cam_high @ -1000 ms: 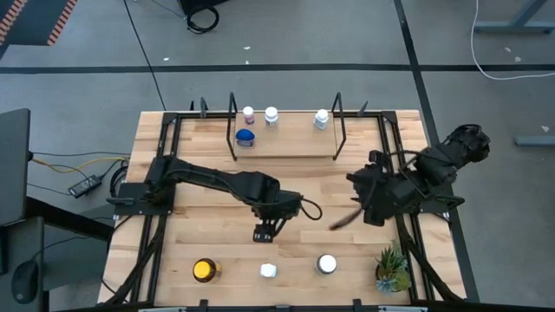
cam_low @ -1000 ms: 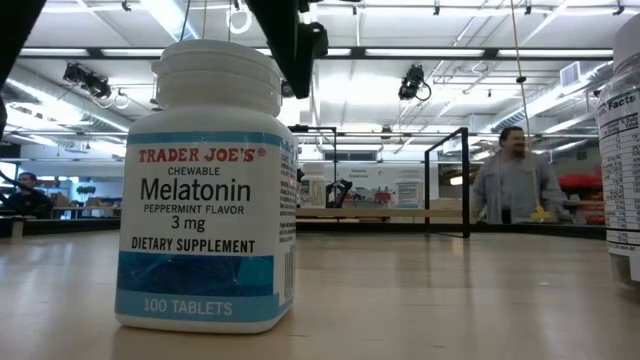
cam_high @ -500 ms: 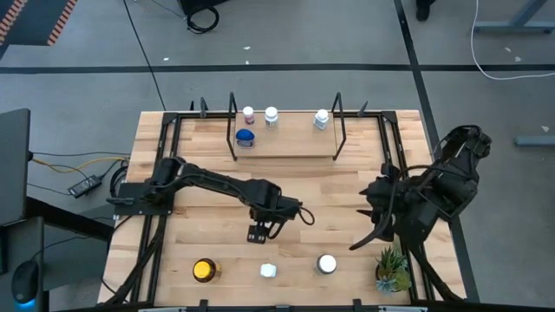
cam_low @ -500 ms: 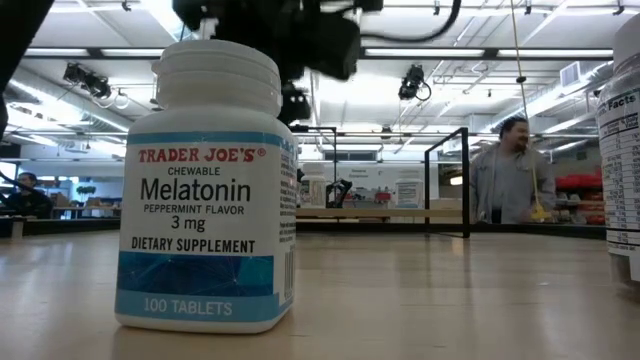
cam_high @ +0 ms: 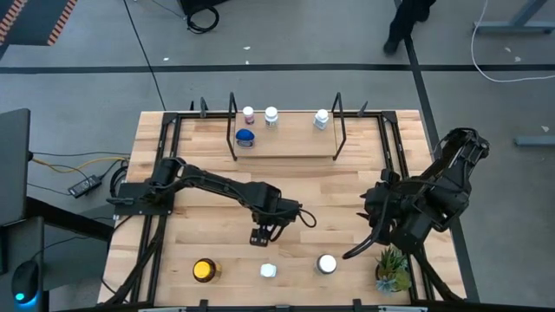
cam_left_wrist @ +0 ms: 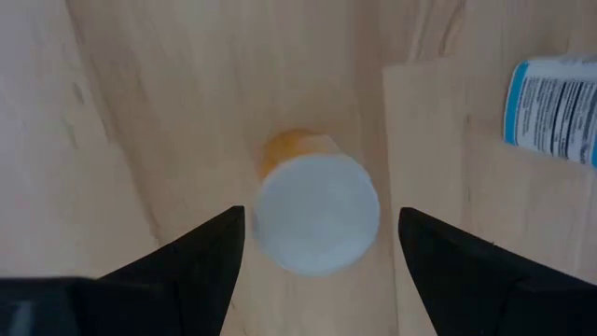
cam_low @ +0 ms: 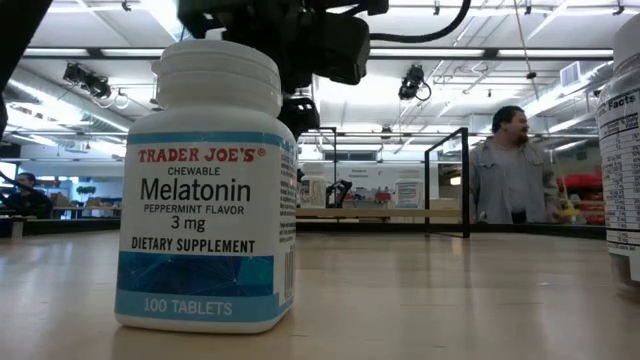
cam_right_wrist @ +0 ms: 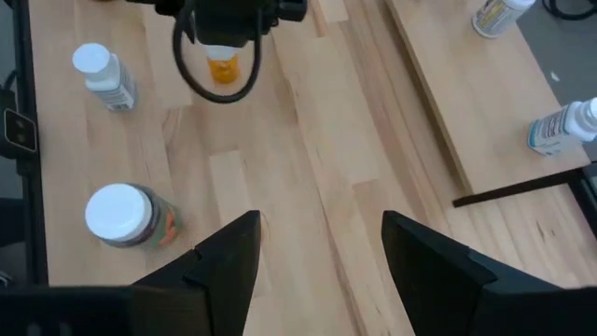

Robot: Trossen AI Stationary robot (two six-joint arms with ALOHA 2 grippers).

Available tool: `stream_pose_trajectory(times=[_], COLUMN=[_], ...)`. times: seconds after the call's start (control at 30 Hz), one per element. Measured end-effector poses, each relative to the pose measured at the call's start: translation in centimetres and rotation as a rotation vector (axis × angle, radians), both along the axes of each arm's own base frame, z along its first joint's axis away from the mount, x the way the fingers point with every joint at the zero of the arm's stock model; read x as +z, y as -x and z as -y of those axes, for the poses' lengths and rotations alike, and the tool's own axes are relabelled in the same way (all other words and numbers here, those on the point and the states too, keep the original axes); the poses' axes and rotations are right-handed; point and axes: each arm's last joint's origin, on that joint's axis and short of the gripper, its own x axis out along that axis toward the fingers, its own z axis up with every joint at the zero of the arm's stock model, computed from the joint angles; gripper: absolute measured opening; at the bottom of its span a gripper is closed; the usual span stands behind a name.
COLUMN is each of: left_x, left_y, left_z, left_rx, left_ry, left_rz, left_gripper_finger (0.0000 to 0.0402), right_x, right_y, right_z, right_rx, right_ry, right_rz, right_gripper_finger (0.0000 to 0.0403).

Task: Pick and place medicine bottles onto shelf by color
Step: Put the orange pill bottle on the shelf

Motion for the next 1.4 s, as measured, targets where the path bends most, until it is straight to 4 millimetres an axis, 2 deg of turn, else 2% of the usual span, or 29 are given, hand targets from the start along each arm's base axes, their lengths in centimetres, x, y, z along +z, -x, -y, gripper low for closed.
stream_pose_trajectory(times=[0.17,0.73,0.83,1.0,1.27,1.4], left_x=[-1.0,-0.9,-1.0,-1.0,-1.0,-0.4], left_y=[0.4,-0.2,-0.3,-0.4,-0.3,-0.1], left_z=[0.1,0.2,0.1,0.1,0.0,-1.1], left_rx=[-0.006,0.06,0.063,0.093,0.126,0.139], left_ry=[-0.005,-0.025,-0.051,-0.059,-0.057,-0.075], left_rz=[-0.027,0.042,0.045,0.053,0.044,-0.004], left_gripper_finger=[0.0291,0.0288,0.027,0.0205,0.0205,0.0205], right_x=[0.0,0.1,0.1,0.1,0.1,0.1], right_y=[0.0,-0.1,-0.1,-0.1,-0.1,-0.1], right_z=[0.0,0.1,0.1,0.1,0.1,0.1], right_rx=[-0.027,-0.035,-0.035,-0.035,-0.051,-0.05], right_ry=[-0.004,0.016,0.016,0.016,0.005,0.005], right_rz=[0.021,0.041,0.041,0.041,0.047,0.046], right_gripper_finger=[0.0231,0.0231,0.0231,0.0231,0.0231,0.0231])
